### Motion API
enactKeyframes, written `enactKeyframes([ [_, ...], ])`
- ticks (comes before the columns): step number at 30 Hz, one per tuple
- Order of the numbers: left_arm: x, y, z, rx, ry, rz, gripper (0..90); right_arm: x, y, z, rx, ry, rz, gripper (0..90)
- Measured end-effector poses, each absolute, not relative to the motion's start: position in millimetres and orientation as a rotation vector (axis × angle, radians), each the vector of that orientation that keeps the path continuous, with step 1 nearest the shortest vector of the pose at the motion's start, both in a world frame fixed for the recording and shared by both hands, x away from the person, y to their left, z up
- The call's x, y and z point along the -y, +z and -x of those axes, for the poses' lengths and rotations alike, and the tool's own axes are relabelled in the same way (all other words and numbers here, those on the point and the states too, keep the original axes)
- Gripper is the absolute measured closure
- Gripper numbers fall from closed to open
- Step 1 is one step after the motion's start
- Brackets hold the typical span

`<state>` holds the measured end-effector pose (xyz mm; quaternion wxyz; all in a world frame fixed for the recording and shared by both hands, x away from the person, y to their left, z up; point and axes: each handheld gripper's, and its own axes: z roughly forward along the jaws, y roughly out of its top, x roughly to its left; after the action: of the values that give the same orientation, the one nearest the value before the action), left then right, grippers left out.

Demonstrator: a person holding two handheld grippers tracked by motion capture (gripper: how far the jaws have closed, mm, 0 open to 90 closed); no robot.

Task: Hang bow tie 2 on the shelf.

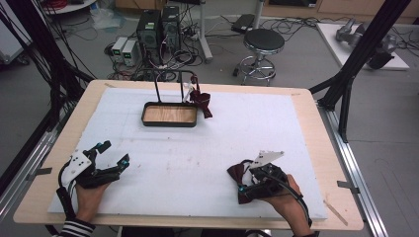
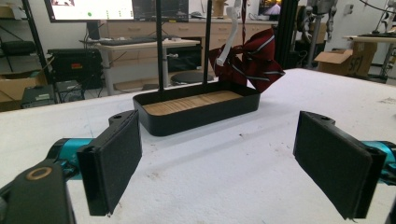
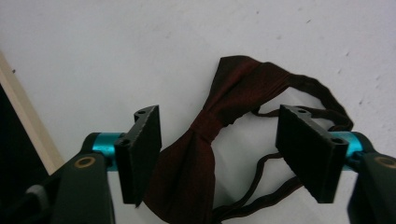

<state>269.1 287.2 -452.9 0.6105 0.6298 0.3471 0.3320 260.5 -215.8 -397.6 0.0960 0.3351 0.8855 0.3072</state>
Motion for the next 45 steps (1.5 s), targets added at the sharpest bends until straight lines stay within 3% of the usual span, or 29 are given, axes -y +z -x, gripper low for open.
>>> enactKeyframes([
  [7, -287, -453, -269, -0.801, 0.765, -1.453, 15.7, 212, -401, -263, -2.667, 0.884, -1.042, 40.8],
  [22, -288, -453, -269, -0.802, 0.763, -1.455, 15.7, 202, -407, -270, -2.678, 0.841, -1.225, 46.2],
  [34, -288, -453, -269, -0.802, 0.762, -1.455, 15.7, 199, -412, -273, -2.667, 0.774, -1.276, 55.8],
  [45, -288, -453, -269, -0.802, 0.763, -1.454, 15.7, 199, -412, -275, -2.661, 0.729, -1.306, 56.7],
])
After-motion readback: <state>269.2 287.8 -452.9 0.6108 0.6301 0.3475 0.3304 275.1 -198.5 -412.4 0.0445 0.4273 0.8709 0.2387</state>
